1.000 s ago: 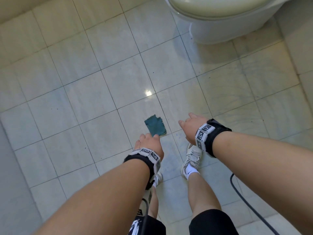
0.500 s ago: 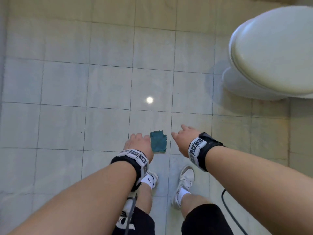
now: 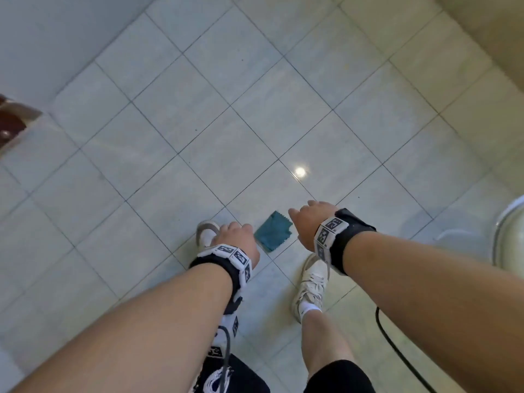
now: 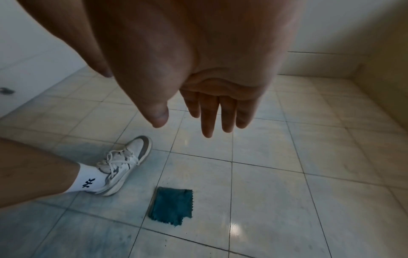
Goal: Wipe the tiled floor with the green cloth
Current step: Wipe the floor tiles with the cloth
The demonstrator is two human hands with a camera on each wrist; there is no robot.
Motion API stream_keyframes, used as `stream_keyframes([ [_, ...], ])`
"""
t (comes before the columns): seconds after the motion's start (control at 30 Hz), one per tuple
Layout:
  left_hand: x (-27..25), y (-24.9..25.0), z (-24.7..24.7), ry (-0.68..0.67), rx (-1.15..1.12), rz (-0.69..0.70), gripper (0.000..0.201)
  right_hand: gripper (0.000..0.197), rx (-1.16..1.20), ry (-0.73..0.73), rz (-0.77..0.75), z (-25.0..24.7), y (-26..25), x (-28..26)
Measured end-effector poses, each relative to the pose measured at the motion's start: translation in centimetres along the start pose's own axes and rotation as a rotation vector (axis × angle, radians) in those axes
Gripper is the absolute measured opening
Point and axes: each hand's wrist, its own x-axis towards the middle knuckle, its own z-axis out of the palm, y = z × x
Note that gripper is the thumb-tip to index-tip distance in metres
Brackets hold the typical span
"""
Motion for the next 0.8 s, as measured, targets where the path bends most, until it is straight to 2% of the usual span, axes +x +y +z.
stream_keyframes([
  [0.13,-1.3,-0.5,3.4,0.078,-0.205,-0.079,0.034,0.059,-0.152,-0.024,-0.097,1.8,-1.5,0.5],
  [0.23,-2.8,-1.7,6.3,0.123,-0.284,-0.111,0.034,0.046,-0.186,-0.032,-0.122,2.9,-3.7,0.7],
  [0.53,-7.4,-5.8,13.3,0.084,-0.485,-0.176,0.039,0.033,-0.264,-0.068,-0.132,3.7,-10.6,0.1],
  [0.8,-8.6,-10.0,15.6,0.109,-0.526,-0.212,0.047,0.035,-0.308,-0.049,-0.186,3.7,-15.3,-0.5],
])
